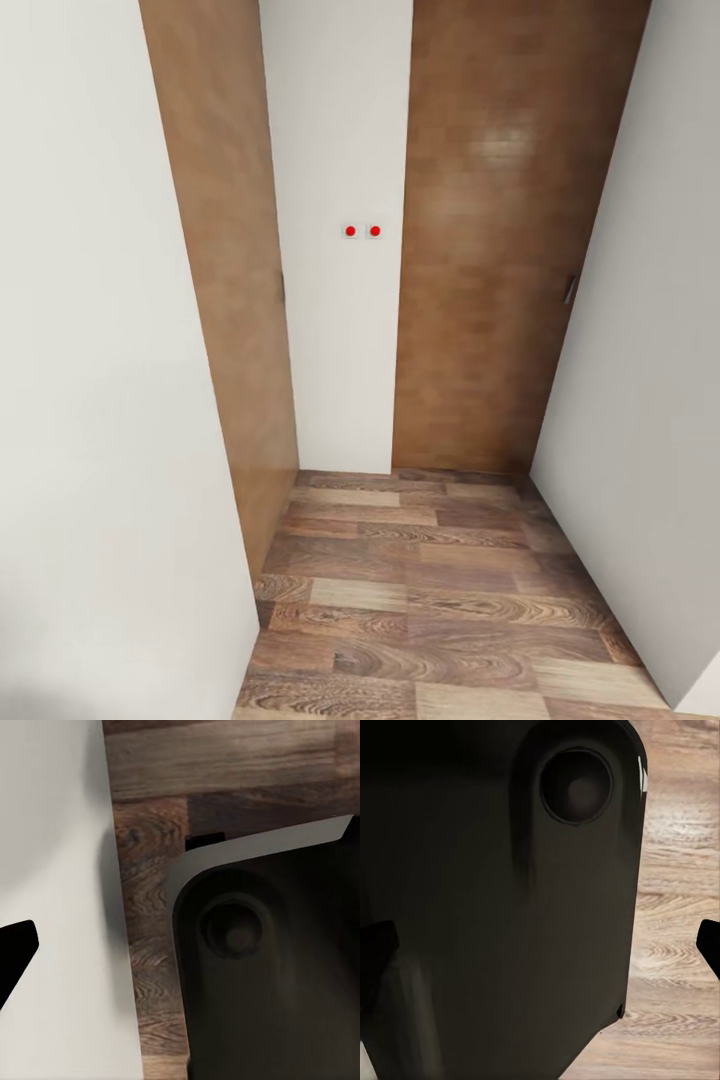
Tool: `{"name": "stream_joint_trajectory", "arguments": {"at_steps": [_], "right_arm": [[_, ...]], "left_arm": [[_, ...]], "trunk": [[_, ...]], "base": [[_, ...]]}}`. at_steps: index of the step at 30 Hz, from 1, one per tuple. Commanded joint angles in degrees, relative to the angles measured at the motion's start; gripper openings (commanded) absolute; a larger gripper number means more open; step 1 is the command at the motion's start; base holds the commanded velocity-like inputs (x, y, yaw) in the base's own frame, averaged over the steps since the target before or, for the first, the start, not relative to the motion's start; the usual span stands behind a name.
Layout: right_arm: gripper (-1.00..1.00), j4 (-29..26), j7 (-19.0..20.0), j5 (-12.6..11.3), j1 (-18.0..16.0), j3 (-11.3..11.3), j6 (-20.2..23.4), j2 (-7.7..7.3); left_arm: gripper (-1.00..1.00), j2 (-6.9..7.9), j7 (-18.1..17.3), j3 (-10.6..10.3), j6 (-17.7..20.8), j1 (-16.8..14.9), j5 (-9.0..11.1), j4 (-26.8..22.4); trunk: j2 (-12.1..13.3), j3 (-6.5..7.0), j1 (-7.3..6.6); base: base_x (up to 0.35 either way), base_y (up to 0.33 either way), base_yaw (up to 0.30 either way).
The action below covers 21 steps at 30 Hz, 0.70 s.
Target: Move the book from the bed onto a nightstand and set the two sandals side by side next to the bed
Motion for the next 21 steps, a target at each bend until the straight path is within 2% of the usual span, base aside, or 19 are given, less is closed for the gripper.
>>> {"name": "stream_joint_trajectory", "arguments": {"at_steps": [1, 9, 21], "right_arm": [[1.0, 0.02, 0.03, -0.02, -0.02, -0.06, -0.04, 0.0], [1.0, 0.05, 0.03, -0.02, -0.02, -0.05, -0.04, 0.02], [1.0, 0.06, 0.03, -0.02, -0.02, -0.05, -0.04, 0.09]], "left_arm": [[1.0, 0.0, 0.31, -0.45, -0.16, -0.03, -0.07, 0.04], [1.0, -0.04, 0.34, -0.47, -0.17, 0.01, -0.06, 0.04], [1.0, -0.06, 0.34, -0.48, -0.17, 0.01, -0.05, 0.04]], "trunk": [[-0.02, -0.04, 0.02], [-0.02, -0.04, 0.02], [-0.02, -0.04, 0.02]], "base": [[0.156, 0.054, -0.035], [0.084, 0.026, -0.017], [0.017, 0.005, -0.003]]}}
